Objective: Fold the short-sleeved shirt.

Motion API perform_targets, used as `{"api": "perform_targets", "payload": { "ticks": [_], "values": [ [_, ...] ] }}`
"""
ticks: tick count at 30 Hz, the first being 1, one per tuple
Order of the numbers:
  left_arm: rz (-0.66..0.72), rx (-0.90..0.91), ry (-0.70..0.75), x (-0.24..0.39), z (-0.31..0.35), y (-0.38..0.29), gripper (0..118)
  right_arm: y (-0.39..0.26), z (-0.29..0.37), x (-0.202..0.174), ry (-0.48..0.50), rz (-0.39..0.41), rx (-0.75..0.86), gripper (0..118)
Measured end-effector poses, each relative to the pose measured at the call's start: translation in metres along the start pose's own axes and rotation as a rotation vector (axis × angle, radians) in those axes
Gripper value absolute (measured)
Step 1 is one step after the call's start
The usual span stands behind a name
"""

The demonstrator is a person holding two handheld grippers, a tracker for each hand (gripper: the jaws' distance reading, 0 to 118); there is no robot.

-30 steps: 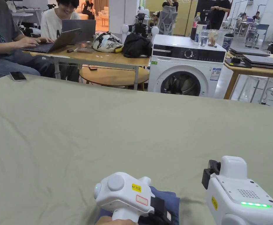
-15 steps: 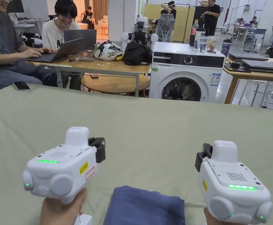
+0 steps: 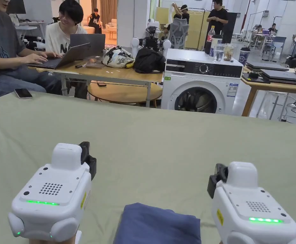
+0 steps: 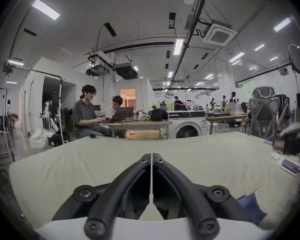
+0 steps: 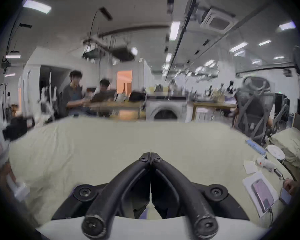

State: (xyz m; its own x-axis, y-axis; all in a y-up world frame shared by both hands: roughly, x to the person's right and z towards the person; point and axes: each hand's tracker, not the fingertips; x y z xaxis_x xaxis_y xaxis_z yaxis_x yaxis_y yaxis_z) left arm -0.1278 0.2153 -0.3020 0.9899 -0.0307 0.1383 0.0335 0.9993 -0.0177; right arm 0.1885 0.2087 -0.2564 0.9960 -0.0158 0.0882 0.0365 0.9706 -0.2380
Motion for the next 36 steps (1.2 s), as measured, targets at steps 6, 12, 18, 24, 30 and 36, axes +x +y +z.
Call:
{"api": "perform_targets", "payload": {
  "ticks": [6,12,18,24,30,36],
  "values": [
    [0.048,-0.075,-0.05,-0.005,-0.002,-0.005,0,-0.061,-0.026,-0.02,0.132,0.033,-0.398,0],
    [0.076,-0.188,-0.064,-0.018,0.01,-0.01,0,-0.1,-0.057,-0.028,0.085,0.025,-0.563,0],
    [0.222,-0.485,-0.245,-0.048,0.002,-0.022,0,-0.09,-0.072,-0.027,0.075,0.006,-0.606,0],
    [0.473,-0.89,-0.576,-0.071,-0.054,-0.063,79,-0.088,-0.073,-0.02,0.106,0.006,-0.626,0],
    [0.768,-1.097,-0.81,-0.067,-0.093,-0.117,79,-0.088,-0.074,-0.018,0.122,0.002,-0.631,0],
    [0.884,-1.137,-0.889,-0.024,-0.129,-0.156,79,-0.09,-0.073,-0.019,0.12,0.001,-0.621,0]
  ]
}}
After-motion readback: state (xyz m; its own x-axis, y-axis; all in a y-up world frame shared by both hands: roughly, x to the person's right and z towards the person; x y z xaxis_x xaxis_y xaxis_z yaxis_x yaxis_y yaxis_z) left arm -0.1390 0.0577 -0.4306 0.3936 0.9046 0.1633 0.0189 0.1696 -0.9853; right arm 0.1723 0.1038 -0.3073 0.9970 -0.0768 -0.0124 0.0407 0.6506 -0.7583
